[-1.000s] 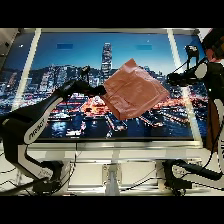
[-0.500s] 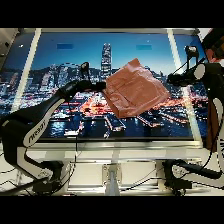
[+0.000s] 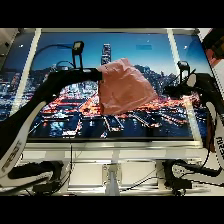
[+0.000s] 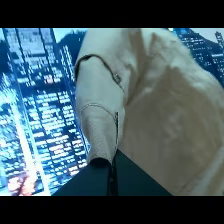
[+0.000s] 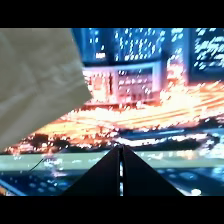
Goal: Fold the clothes and pants, and hang the long-sleeved shirts on hangers.
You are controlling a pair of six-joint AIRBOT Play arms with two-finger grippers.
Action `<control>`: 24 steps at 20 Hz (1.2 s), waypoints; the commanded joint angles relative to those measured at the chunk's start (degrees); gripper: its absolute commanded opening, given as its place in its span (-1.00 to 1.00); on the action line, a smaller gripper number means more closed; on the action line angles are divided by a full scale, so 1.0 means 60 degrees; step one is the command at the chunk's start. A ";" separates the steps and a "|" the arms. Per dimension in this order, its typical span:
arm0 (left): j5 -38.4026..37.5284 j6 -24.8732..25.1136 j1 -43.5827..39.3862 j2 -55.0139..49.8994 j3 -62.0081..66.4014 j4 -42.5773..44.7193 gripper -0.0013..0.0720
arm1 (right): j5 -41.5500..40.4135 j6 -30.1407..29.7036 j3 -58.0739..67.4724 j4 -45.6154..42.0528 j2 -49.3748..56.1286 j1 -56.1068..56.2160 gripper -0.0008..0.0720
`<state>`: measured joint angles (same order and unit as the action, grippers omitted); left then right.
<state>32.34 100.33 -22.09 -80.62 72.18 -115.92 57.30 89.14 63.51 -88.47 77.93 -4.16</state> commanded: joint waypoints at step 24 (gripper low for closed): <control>0.1293 0.0025 -0.0011 0.0867 -0.0022 0.1781 -0.92 | -0.2557 -0.1730 -0.1435 0.9526 0.2787 0.0415 0.32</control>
<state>40.07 100.51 -22.11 -75.33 72.07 -105.23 46.26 79.26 54.94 -31.83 93.97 -4.01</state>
